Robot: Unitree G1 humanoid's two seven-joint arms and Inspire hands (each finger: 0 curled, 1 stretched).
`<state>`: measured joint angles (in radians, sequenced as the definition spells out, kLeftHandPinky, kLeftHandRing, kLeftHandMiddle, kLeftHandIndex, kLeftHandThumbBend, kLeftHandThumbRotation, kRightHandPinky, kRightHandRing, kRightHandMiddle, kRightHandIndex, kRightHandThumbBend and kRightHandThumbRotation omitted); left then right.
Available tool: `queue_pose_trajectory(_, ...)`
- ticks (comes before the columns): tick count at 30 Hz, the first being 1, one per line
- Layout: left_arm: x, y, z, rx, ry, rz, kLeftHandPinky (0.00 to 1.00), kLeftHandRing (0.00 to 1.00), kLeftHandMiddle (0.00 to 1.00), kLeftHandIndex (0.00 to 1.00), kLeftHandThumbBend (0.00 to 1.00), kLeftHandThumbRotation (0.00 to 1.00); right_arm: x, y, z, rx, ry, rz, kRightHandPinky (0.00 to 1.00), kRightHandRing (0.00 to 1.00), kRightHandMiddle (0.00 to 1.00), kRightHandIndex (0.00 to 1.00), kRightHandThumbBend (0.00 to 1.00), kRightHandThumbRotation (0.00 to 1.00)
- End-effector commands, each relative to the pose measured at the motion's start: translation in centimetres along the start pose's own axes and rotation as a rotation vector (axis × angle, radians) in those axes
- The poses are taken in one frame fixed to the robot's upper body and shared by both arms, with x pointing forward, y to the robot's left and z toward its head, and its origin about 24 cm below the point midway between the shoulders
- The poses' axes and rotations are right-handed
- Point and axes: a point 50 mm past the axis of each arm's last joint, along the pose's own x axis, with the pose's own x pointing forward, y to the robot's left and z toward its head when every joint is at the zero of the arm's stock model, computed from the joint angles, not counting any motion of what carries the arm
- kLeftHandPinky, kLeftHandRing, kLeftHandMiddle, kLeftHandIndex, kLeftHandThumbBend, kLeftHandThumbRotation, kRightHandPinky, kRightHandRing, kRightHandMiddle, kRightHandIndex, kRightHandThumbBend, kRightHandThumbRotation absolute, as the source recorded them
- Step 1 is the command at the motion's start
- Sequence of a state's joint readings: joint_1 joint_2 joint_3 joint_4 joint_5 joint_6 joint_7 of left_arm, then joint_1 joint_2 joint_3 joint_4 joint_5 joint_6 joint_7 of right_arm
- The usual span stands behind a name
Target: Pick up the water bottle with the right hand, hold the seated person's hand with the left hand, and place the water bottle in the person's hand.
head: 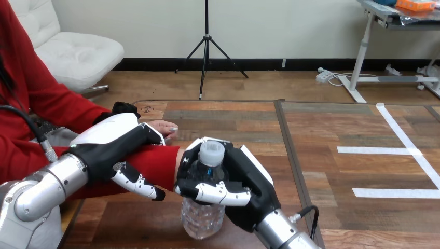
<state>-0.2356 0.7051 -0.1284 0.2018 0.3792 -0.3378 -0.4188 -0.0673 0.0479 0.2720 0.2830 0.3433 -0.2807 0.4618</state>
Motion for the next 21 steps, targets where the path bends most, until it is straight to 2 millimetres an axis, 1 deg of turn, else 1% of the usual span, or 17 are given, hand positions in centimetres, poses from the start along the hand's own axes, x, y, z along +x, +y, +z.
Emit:
queue_pose_trajectory(1,1.2,3.4,4.9,0.021,-0.262,0.147,0.27,0.33,0.4,0.4,0.89,0.0,4.7,1.8,5.7,-0.039,-0.274,0.105,0.33,0.36,0.4,0.4,0.8,0.0)
queue_pose_trajectory(13,1.2,3.1,4.8,-0.009,-0.242,0.118,0.28,0.33,0.4,0.39,0.91,0.0,5.1,1.6,7.5,-0.101,-0.324,0.117,0.34,0.37,0.4,0.4,0.79,0.0)
queue_pose_trajectory(21,1.3,2.9,4.9,0.011,-0.238,0.1,0.31,0.36,0.42,0.41,0.9,0.0,5.4,1.5,8.9,-0.13,-0.357,0.124,0.32,0.36,0.39,0.39,0.8,0.0)
